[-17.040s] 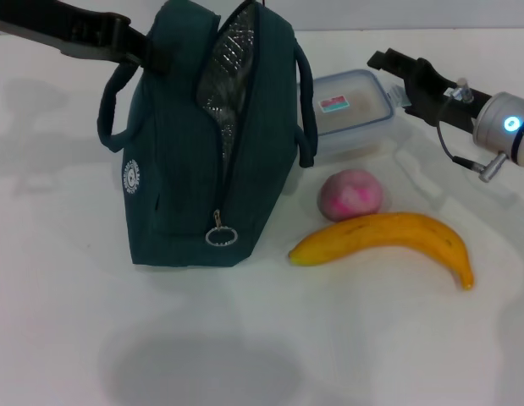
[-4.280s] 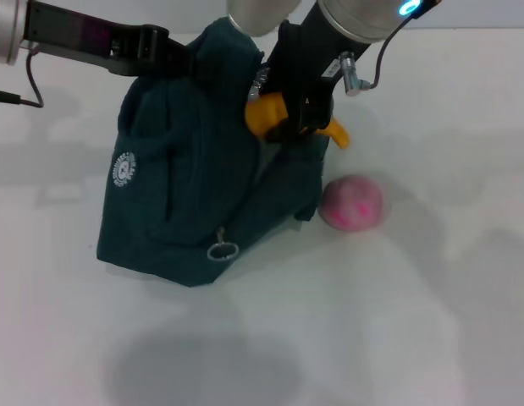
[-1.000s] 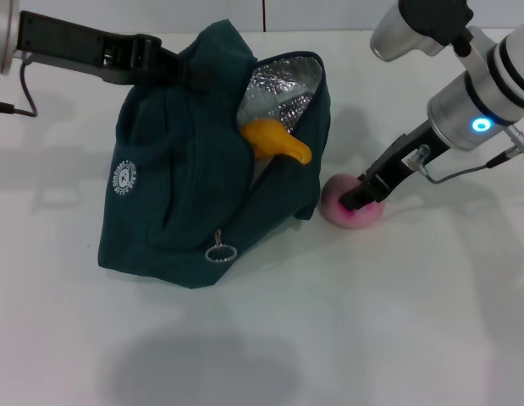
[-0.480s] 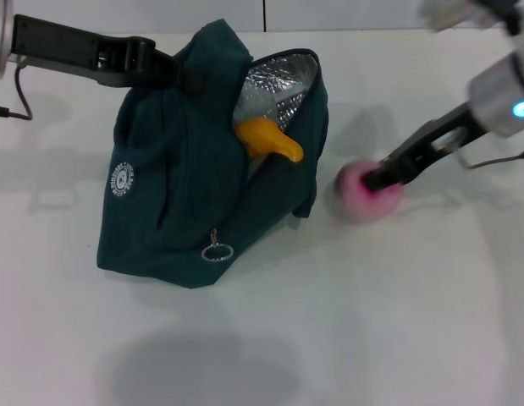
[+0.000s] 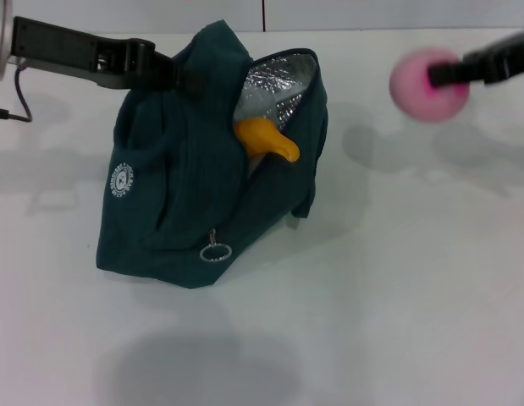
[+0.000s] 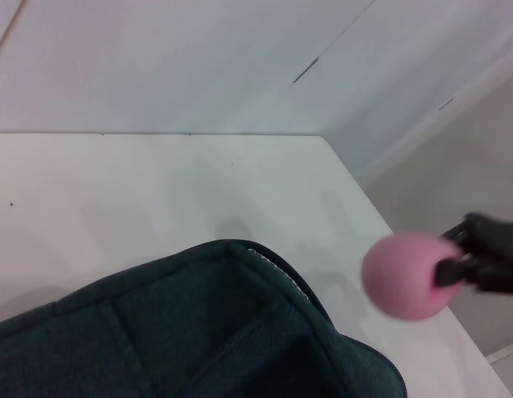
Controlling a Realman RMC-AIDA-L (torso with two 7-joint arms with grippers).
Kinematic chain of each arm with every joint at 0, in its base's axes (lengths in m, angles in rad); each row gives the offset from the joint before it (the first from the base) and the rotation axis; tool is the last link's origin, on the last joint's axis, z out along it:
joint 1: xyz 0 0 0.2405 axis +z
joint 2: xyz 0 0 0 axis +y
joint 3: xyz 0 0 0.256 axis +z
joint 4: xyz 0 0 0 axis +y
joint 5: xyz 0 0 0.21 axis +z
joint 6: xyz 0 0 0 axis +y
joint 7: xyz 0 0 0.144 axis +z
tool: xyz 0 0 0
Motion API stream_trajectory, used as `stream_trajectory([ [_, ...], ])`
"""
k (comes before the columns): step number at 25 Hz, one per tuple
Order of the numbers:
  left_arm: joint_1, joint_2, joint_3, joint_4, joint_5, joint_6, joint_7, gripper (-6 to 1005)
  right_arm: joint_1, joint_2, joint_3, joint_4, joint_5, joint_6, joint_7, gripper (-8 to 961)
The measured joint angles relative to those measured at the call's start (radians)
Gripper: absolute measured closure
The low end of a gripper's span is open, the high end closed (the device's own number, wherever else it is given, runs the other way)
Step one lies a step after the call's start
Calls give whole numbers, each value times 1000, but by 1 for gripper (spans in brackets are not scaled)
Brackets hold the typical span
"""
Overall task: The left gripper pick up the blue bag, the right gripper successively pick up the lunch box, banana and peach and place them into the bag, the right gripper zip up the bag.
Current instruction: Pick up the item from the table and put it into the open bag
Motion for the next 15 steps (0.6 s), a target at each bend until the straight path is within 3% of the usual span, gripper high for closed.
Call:
stream_trajectory([
  [5, -2, -2, -2, 0, -1, -1, 1, 937, 4, -10, -5, 14, 231, -2, -35, 843],
  [7, -1, -2, -3, 0, -2, -1, 1, 937, 10, -6, -9, 24, 260, -2, -49, 852],
  [8, 0, -2, -5, 0, -2, -1, 1, 937, 31, 13, -24, 64, 305, -4, -84, 856],
  [10, 0, -2, -12, -3, -5, -2, -1, 937, 48, 21, -38, 95, 315, -5, -100, 865],
  [15, 0, 10, -33, -56, -48, -4, 0, 936, 110, 25, -113, 216, 340, 12, -145, 895],
])
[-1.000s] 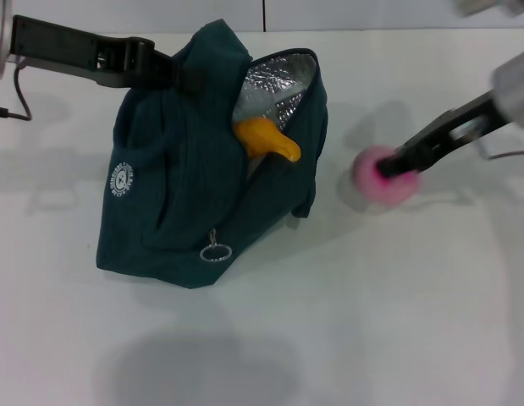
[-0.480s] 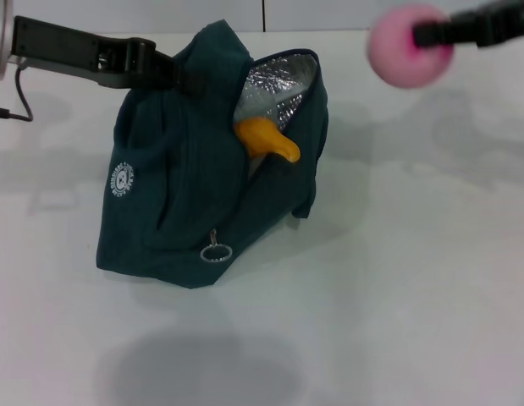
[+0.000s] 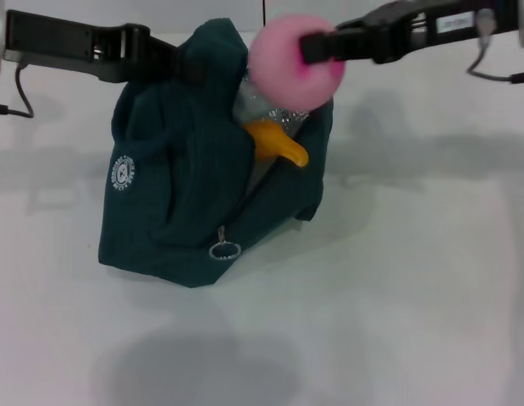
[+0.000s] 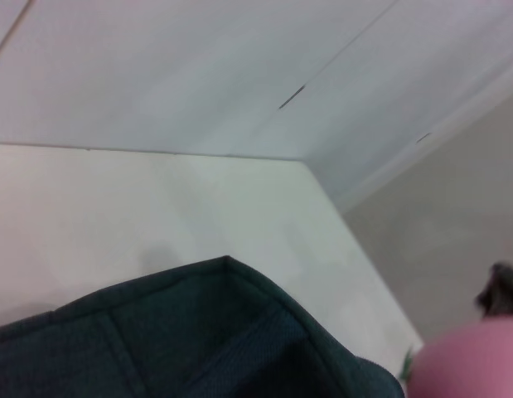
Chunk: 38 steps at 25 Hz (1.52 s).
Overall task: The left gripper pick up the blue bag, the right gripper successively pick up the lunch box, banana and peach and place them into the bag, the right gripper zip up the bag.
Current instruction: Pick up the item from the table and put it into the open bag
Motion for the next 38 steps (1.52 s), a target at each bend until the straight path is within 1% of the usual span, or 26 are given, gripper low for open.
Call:
stream_trajectory([
  [2, 0, 11, 0, -26, -20, 0, 3, 936, 13, 2, -17, 30, 1, 15, -14, 911],
  [4, 2, 15, 0, -35, -26, -1, 7, 936, 23, 2, -33, 53, 3, 33, -25, 918],
  [10, 4, 15, 0, -36, -26, -2, 8, 935, 48, 3, -73, 105, 5, 81, -57, 915],
  [15, 5, 15, 0, -37, -27, -2, 12, 935, 57, 7, -80, 110, 5, 103, -77, 912],
  [19, 5, 17, 0, -37, -27, -2, 12, 934, 65, 7, -82, 111, 6, 106, -81, 910],
  [28, 9, 21, 0, -37, -27, -2, 14, 933, 68, 5, -83, 114, 7, 110, -83, 712],
  [33, 13, 23, 0, -37, -27, -2, 14, 933, 65, 4, -76, 115, 7, 106, -83, 559],
  [38, 15, 24, 0, -36, -27, -2, 14, 932, 60, 1, -72, 107, 23, 99, -83, 555],
])
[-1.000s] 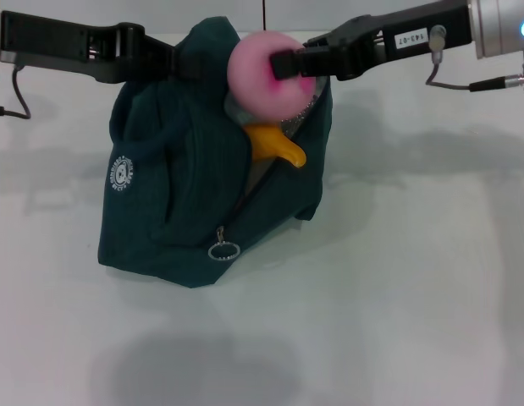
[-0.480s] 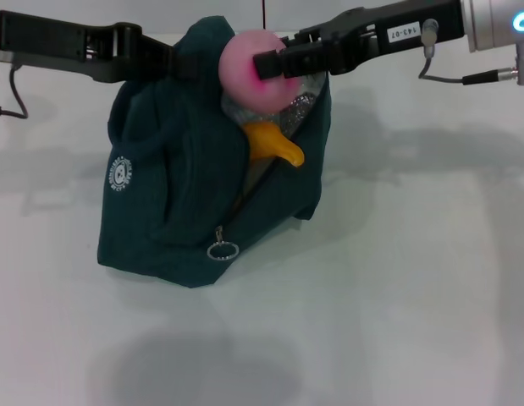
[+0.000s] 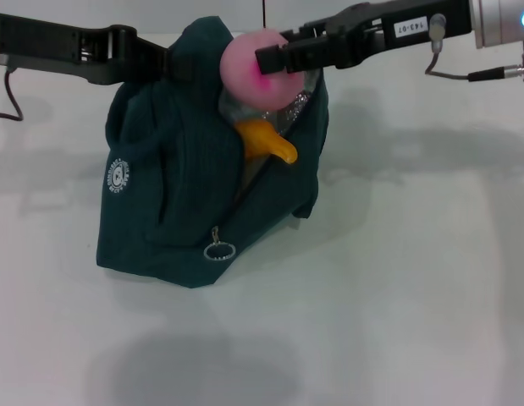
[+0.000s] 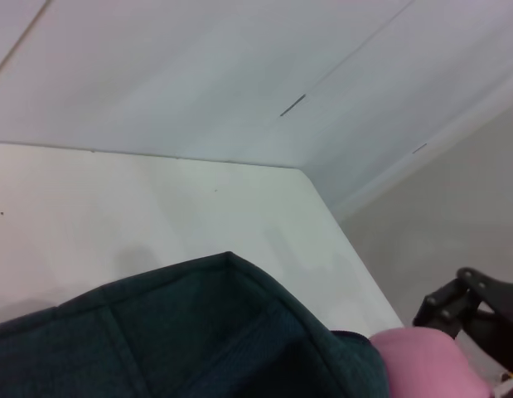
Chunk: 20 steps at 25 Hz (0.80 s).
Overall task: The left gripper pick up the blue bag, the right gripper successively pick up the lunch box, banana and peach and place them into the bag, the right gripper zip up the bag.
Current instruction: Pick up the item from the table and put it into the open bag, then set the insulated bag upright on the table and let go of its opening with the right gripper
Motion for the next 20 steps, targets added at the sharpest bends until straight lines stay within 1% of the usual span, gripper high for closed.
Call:
stream_trajectory([
  [6, 2, 1, 0, 3, 0, 0, 0, 932, -10, -4, 2, -35, 14, -11, 7, 414],
  [8, 2, 1, 0, 3, 0, 0, 0, 931, -14, -4, 2, -42, 15, -12, 7, 387],
  [11, 2, 3, 0, 3, 0, 1, 0, 931, -33, -6, 14, -65, 16, -20, 11, 347],
  [15, 2, 6, 0, 1, 0, 1, -1, 931, -89, -9, 60, -119, 14, -34, 38, 293],
  [16, 2, 6, 0, 1, 0, 1, -2, 931, -104, -12, 68, -130, 10, -36, 51, 279],
  [18, 2, 7, 0, 1, 0, 1, -4, 930, -146, -26, 84, -154, 2, -36, 96, 267],
  [19, 2, 7, 0, 1, 0, 1, -4, 930, -189, -48, 92, -154, 0, -31, 156, 267],
  [20, 2, 8, 0, 2, 0, 2, -5, 930, -189, -48, 92, -154, 0, -31, 156, 268],
])
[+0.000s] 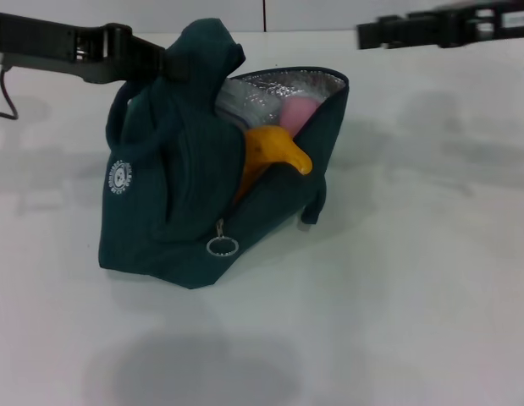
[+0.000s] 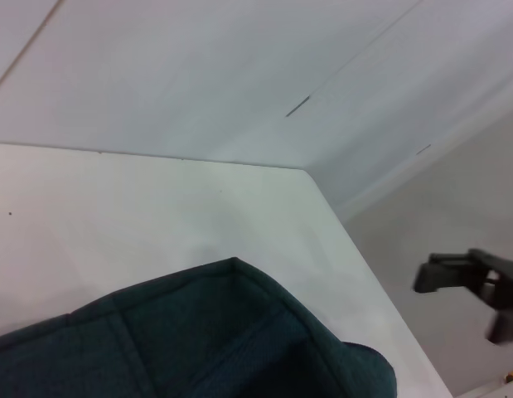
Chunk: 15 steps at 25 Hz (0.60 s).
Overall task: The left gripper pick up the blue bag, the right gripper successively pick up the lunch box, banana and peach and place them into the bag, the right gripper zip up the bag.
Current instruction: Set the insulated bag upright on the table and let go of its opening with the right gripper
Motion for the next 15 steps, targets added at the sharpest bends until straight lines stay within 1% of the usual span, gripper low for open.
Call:
stream_trajectory([
  [1, 0, 1, 0, 0, 0, 0, 0, 930, -20, -9, 5, 6, -1, 4, 29, 269],
  [2, 0, 1, 0, 0, 0, 0, 1, 930, -55, -23, 28, 40, 0, 9, 72, 269],
  [3, 0, 1, 0, 0, 0, 0, 1, 930, -55, -23, 28, 40, 0, 9, 72, 270],
  [6, 0, 1, 0, 0, 0, 0, 3, 930, -80, -29, 107, 174, 2, 8, 86, 271],
  [9, -1, 0, 0, 0, 0, 0, 4, 929, -73, -37, 149, 313, 4, 14, 70, 272],
  [10, -1, -1, 0, 0, 0, 0, 5, 929, -73, -37, 149, 313, 4, 14, 70, 272],
  [11, -2, -2, 0, 0, 0, 0, 5, 929, -60, -41, 154, 381, 10, 20, 48, 272],
  [12, -2, -2, 0, 0, 0, 0, 6, 929, -40, -37, 155, 441, 12, 31, 31, 272],
  [14, -1, -4, 0, -1, 0, 0, 7, 929, -26, -23, 155, 475, 12, 50, 29, 272],
  [15, -1, -4, 0, -1, 0, 0, 7, 929, -16, -12, 156, 495, 13, 68, 30, 272],
])
